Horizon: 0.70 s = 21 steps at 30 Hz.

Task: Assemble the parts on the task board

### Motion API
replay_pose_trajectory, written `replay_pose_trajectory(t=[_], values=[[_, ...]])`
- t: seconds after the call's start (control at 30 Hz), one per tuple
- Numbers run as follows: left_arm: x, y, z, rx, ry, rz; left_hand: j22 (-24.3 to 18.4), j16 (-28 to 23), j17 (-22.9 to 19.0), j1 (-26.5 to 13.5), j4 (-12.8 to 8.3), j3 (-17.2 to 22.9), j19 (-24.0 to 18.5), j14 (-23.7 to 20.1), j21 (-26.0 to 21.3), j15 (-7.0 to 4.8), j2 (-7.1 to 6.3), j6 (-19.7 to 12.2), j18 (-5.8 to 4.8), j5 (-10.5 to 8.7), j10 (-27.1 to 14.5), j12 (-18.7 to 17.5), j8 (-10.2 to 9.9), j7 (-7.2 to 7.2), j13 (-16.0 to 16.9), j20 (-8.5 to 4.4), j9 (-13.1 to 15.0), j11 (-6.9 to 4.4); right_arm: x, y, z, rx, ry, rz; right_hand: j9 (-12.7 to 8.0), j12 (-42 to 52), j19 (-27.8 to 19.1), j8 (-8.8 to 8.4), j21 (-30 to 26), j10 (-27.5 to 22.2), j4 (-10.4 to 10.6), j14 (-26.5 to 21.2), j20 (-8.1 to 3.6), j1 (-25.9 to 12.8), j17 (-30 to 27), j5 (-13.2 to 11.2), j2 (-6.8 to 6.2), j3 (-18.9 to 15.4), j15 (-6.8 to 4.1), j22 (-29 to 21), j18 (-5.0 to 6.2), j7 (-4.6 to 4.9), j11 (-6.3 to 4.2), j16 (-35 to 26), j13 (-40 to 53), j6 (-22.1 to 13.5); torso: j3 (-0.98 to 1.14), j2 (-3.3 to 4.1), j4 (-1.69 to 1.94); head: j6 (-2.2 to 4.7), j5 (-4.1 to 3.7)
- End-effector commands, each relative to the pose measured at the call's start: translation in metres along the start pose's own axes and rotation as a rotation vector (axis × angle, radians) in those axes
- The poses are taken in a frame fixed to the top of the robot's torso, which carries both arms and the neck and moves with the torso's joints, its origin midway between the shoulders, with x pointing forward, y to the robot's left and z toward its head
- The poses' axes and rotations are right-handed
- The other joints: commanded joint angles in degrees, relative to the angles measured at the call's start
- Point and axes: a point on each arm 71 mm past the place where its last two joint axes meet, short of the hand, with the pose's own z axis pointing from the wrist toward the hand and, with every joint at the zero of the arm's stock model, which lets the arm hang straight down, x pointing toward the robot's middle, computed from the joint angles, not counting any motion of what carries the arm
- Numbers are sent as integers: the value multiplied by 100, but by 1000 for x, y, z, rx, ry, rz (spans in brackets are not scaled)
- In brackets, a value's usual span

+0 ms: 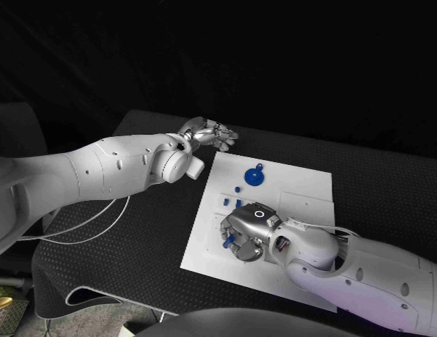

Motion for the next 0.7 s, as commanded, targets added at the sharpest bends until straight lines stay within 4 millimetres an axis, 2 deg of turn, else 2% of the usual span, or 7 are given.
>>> replay_pose_trajectory(t=[0.03,0.47,0.63,0.7], values=[[2,-1,0,9,14,-9,10,-32,8,-7,48,-1,45,31,-27,-2,53,-37,0,33,-33,13,10,-14,8,-6,0,-7,4,1,1,8,54,-55,11,-2,33,30,16,16,2,-4,8,-17,8,16,51,32,-26,72,41,17,10,-7,-10,36,-4,-1,3,4,-7],[3,-2,0,9,16,-9,13,-38,15,-7,50,-1,46,31,-32,-2,53,-38,0,33,-34,13,10,-14,8,-7,0,-8,2,13,6,-24,51,-62,15,-5,30,28,15,13,-3,-2,9,-25,10,16,50,30,-25,74,41,18,11,-6,-6,34,-7,-2,15,-6,-7],[3,-2,0,8,16,-9,14,-39,16,-6,50,0,46,31,-33,-2,52,-38,1,33,-34,13,10,-14,8,-7,0,-8,3,13,6,-17,67,-64,17,-13,22,21,11,2,2,-7,13,-45,9,16,47,26,-21,74,41,22,16,-11,-4,25,-12,-2,8,-10,-11],[3,-2,0,8,17,-9,14,-40,17,-6,50,-1,46,31,-34,-2,51,-38,1,33,-33,13,10,-14,8,-7,0,-8,4,12,6,-12,67,-61,19,-19,15,16,8,-7,4,-13,16,-56,9,16,47,25,-17,75,41,25,20,-15,-3,18,-8,-2,4,-4,-6]])
